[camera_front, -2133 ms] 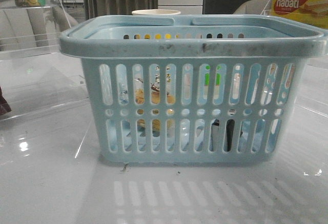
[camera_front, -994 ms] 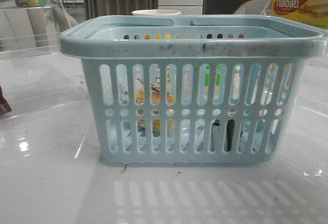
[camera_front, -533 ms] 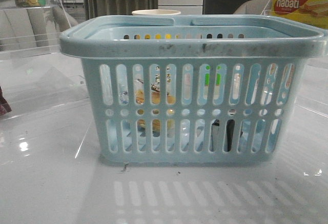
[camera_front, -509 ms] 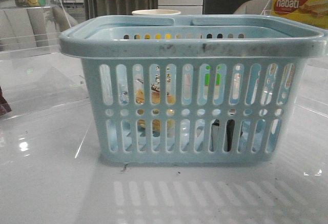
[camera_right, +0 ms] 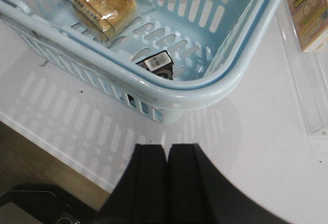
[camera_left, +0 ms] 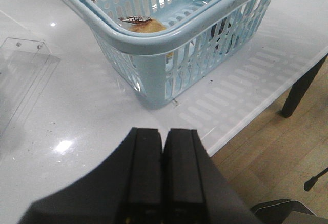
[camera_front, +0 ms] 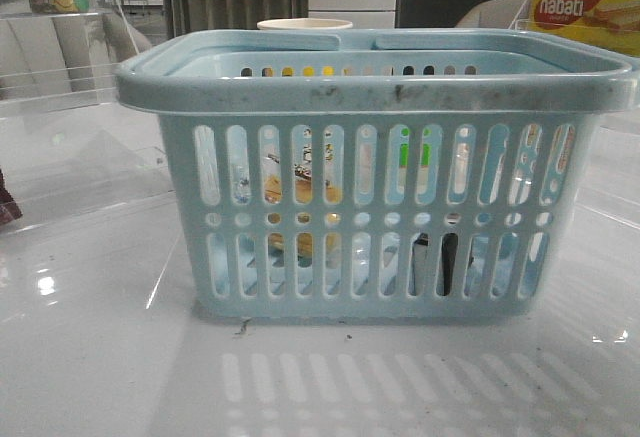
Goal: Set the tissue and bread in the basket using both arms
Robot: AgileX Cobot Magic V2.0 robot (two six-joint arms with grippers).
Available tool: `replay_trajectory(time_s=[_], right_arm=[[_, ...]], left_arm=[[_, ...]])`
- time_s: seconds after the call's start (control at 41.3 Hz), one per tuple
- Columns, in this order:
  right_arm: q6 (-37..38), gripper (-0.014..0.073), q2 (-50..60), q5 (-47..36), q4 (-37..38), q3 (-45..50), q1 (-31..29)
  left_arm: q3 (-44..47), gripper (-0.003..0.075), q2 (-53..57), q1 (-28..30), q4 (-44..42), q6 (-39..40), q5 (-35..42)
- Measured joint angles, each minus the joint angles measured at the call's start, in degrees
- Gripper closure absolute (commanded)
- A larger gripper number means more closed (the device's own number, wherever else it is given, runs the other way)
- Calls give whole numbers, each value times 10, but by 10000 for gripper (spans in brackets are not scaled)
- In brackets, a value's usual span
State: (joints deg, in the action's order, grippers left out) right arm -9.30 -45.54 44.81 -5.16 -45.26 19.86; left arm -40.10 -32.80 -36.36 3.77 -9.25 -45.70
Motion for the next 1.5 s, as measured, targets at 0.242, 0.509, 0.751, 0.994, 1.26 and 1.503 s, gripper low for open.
replay_trajectory(time_s=[0.242, 0.509, 0.751, 0.994, 1.26, 1.503], right_arm=[[0, 566, 0, 0, 0, 0, 0], [0, 566, 0, 0, 0, 0, 0], [0, 566, 0, 0, 0, 0, 0], [0, 566, 0, 0, 0, 0, 0], [0, 566, 0, 1, 0, 0, 0], [0, 566, 0, 1, 0, 0, 0]], left_arm=[[13, 629, 40, 42, -2, 0, 24], [159, 629, 155, 185, -8, 0, 221], [319, 629, 261, 299, 25, 0, 355], [404, 629, 322, 351, 35, 0, 403], [405, 629, 331, 357, 38, 0, 416], [405, 629, 331, 355, 38, 0, 416]])
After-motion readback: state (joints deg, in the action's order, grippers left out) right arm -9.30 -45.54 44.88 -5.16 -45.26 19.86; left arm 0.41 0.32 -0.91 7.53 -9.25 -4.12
